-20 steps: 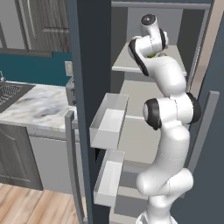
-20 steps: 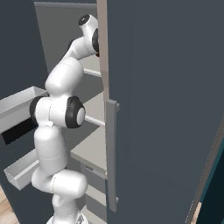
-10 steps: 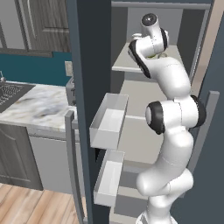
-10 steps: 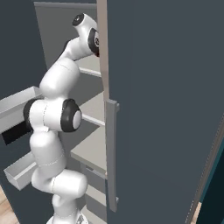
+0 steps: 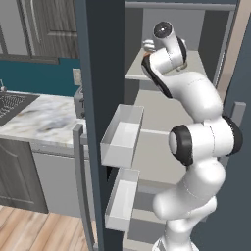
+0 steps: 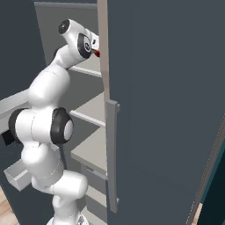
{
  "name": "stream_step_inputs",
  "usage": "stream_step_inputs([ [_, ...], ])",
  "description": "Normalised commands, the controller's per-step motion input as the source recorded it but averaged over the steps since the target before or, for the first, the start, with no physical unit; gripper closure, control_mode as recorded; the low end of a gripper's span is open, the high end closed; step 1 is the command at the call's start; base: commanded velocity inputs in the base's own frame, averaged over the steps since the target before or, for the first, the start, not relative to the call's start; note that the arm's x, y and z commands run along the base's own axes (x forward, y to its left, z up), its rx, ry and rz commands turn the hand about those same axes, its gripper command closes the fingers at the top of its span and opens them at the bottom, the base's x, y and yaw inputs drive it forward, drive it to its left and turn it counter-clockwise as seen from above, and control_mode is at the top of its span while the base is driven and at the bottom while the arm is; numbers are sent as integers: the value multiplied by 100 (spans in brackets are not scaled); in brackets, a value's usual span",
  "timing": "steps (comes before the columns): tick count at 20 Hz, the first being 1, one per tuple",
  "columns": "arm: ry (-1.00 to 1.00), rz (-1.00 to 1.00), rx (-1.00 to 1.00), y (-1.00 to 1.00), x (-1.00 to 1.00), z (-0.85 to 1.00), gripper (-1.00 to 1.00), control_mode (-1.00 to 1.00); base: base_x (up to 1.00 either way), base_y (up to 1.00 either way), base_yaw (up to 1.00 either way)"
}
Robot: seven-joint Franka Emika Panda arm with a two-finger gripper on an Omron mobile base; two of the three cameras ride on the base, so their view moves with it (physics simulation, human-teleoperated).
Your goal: Take the lemon and peach from the second highest rack and move them to the highest rack where the tangerine and mushroom are located, to maximize freezer space. Close the freezer door after rearranging.
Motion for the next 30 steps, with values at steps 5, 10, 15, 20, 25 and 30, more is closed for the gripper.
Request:
stream_step_inputs([
  [5, 0, 0, 0, 11, -70, 14, -100, -100, 0, 0, 0],
  [10, 0, 0, 0, 1, -76, 16, -100, -100, 0, 0, 0],
  [15, 0, 5, 0, 3, -80, 1, -100, -100, 0, 0, 0],
  [20, 0, 19, 0, 3, -83, 0, -100, -100, 0, 0, 0],
  [25, 0, 28, 0, 0, -82, 1, -100, -100, 0, 0, 0],
  [30, 0, 25, 0, 0, -73, 3, -100, -100, 0, 0, 0],
])
